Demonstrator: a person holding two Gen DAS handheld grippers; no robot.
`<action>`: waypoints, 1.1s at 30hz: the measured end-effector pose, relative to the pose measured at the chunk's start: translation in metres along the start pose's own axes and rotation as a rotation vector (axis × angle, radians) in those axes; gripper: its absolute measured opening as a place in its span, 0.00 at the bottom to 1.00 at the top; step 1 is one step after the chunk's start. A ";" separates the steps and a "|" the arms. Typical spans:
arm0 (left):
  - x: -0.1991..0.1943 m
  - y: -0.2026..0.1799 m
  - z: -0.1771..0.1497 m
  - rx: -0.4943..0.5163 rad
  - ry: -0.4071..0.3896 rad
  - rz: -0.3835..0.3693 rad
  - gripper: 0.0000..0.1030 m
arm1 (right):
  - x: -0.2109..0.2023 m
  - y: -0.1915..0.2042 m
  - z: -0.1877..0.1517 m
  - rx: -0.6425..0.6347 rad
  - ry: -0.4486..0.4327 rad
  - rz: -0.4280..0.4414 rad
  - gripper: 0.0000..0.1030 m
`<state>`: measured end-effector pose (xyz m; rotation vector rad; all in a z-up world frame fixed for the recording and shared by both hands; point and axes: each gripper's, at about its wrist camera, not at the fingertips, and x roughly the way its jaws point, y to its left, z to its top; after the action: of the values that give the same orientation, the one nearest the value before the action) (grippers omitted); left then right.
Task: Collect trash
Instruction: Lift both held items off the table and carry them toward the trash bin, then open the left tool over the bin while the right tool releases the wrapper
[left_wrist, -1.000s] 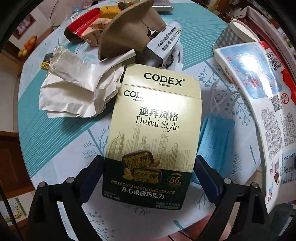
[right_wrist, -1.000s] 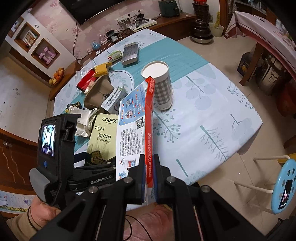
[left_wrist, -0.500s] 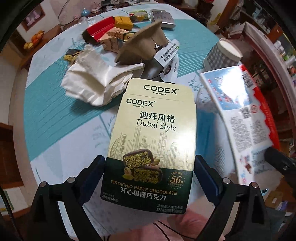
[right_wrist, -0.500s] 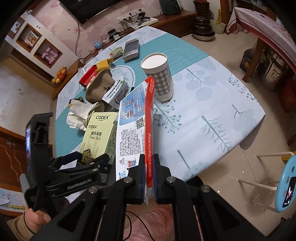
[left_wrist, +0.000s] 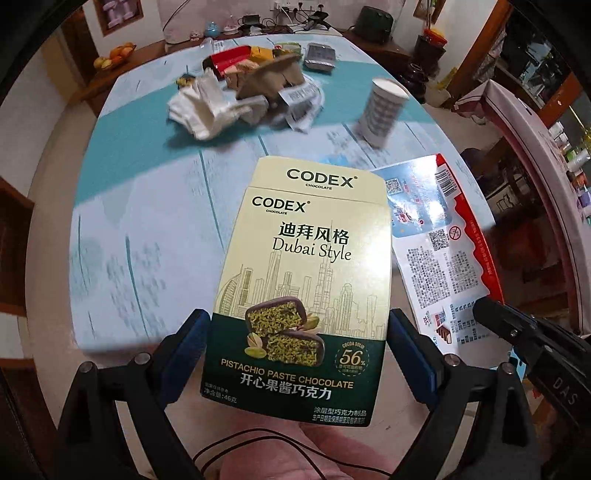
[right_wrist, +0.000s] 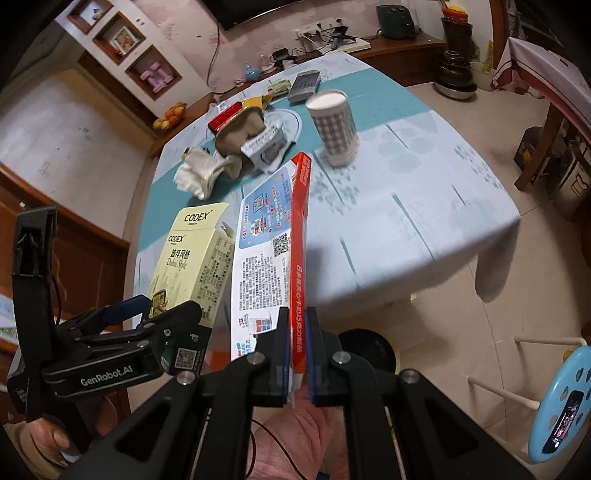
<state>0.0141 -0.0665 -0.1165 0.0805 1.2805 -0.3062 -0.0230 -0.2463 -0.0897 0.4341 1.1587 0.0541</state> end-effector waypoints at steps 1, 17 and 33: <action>-0.002 -0.005 -0.012 -0.005 0.002 -0.003 0.91 | -0.003 -0.006 -0.008 -0.001 0.002 0.006 0.06; 0.075 -0.085 -0.103 0.217 0.217 0.037 0.91 | 0.014 -0.117 -0.134 0.215 0.132 0.004 0.06; 0.303 -0.099 -0.143 0.398 0.452 0.158 0.91 | 0.222 -0.187 -0.217 0.379 0.462 -0.107 0.07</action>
<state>-0.0691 -0.1833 -0.4349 0.6158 1.6331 -0.4187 -0.1597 -0.2933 -0.4221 0.7183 1.6552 -0.1697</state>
